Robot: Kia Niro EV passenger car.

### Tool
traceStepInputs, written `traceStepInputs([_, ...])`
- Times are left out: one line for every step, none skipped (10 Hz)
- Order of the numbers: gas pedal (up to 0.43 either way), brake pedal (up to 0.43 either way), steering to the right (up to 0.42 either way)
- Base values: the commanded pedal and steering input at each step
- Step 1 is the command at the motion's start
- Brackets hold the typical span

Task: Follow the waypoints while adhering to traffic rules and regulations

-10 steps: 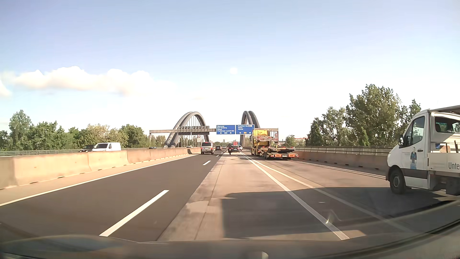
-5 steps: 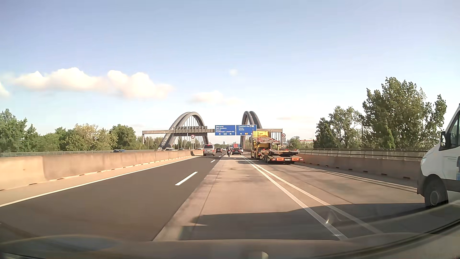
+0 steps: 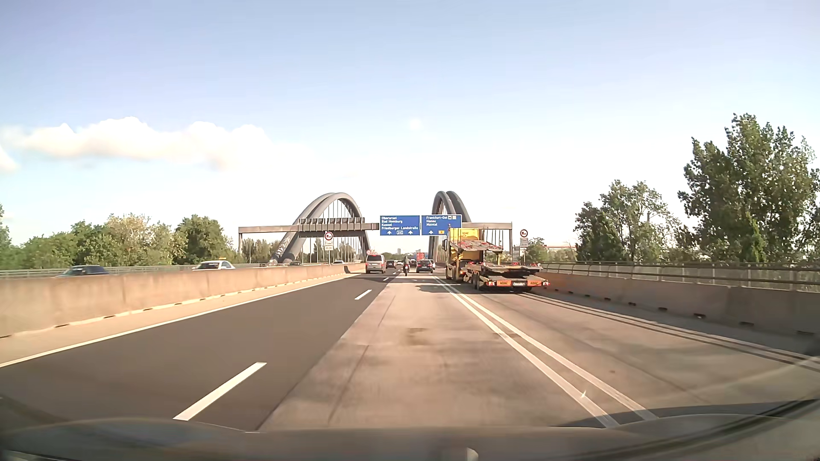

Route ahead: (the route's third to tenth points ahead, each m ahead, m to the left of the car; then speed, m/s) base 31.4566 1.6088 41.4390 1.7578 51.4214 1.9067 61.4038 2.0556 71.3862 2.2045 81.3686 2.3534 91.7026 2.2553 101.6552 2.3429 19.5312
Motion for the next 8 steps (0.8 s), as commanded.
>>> traceStepInputs([0.000,0.000,0.000])
traceStepInputs([0.000,0.000,0.000])
traceStepInputs([0.000,0.000,0.000])
traceStepInputs([0.000,0.000,0.000])
traceStepInputs([0.000,0.000,0.000])
traceStepInputs([0.000,0.000,0.000])
traceStepInputs([0.000,0.000,0.000])
traceStepInputs([0.000,0.000,0.000])
